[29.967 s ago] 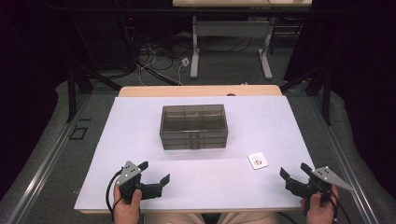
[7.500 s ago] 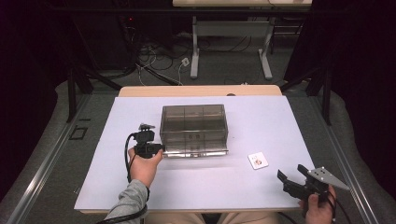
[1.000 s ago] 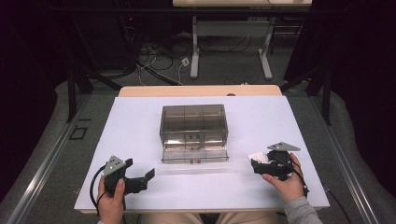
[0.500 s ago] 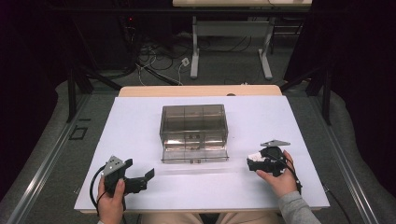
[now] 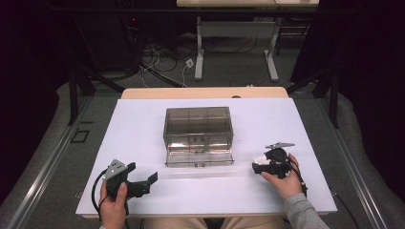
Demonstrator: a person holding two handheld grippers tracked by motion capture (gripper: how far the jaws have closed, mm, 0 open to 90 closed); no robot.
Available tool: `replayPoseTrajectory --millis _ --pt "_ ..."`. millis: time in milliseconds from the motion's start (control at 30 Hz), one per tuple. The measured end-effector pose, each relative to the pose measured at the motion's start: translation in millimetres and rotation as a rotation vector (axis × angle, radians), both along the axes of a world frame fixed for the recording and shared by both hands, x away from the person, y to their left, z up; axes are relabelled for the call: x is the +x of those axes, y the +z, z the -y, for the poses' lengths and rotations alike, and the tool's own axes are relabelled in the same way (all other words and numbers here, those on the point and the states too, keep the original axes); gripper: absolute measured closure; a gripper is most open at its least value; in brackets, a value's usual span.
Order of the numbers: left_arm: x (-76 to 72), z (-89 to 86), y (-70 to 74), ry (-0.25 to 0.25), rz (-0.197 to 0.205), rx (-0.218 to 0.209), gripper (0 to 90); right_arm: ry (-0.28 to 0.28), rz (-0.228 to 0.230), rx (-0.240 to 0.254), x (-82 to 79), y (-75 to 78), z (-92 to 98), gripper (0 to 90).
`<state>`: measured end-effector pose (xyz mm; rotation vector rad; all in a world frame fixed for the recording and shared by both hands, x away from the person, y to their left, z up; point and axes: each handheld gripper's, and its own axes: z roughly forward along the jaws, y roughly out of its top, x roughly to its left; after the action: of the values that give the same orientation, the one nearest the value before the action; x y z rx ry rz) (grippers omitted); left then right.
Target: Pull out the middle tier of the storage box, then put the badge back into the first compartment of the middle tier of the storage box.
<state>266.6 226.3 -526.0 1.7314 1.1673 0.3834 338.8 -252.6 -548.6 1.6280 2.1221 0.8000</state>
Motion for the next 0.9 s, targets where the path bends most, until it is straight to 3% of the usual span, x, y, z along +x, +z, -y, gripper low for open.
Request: replayPoseTrajectory --millis 633,900 --pt "0.2 -0.8 0.1 0.006 0.003 -0.003 1.2 -0.001 -0.023 -0.005 4.7 -2.2 1.8 19.3" --pt "0.8 -1.1 -0.1 0.004 0.003 -0.004 1.1 -0.017 -0.019 -0.011 3.7 -1.3 2.6 28.4"
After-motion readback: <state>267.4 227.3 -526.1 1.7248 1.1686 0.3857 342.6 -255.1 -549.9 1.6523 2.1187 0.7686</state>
